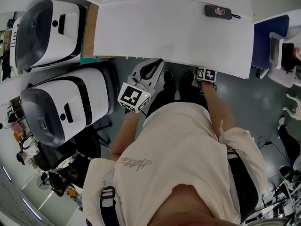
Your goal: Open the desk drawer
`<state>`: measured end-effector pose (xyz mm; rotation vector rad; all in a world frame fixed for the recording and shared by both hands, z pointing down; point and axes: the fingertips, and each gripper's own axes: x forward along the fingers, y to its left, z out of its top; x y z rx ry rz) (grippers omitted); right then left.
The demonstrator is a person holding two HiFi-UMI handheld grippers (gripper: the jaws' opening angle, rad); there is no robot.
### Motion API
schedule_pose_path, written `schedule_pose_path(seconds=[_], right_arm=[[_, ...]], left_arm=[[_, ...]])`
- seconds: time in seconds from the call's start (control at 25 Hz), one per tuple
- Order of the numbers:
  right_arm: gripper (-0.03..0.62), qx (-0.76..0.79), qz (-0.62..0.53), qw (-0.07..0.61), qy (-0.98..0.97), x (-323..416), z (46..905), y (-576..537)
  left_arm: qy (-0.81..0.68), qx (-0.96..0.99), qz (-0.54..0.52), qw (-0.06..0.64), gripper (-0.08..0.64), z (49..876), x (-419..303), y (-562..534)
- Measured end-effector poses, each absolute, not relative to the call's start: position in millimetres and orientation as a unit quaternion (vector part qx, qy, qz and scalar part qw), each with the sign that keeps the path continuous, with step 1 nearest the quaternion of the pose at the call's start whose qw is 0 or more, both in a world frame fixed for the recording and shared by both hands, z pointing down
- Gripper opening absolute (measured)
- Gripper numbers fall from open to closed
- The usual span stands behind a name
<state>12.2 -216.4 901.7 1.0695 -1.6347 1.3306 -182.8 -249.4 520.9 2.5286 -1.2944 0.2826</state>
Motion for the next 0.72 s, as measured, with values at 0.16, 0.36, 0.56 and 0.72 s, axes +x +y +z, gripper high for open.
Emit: schedule_pose_path(seconds=[0.16, 0.36, 0.56, 0.72], right_arm=[[0.152, 0.416, 0.514, 0.399, -0.635, 8.0, 906.0, -218.5], [0.089, 0.419, 0.522, 0.423, -0.611, 13.5, 909.1, -219.6], [0.089, 0.409, 0.501, 0.451, -0.615, 13.4, 909.2, -215.6], [0.086, 0.407, 0.514, 0.443, -0.611, 13.0, 908.8, -215.7]], left_arm=[[-0.441, 0.880, 0.100, 0.145, 0.002, 524.0, -183.6, -251.5], [-0.430, 0.885, 0.097, 0.149, 0.002, 527.9, -178.7, -257.6], [-0.415, 0.893, 0.093, 0.148, 0.002, 525.6, -169.9, -262.6], [-0.402, 0.900, 0.090, 0.144, 0.002, 520.8, -164.9, -267.1]])
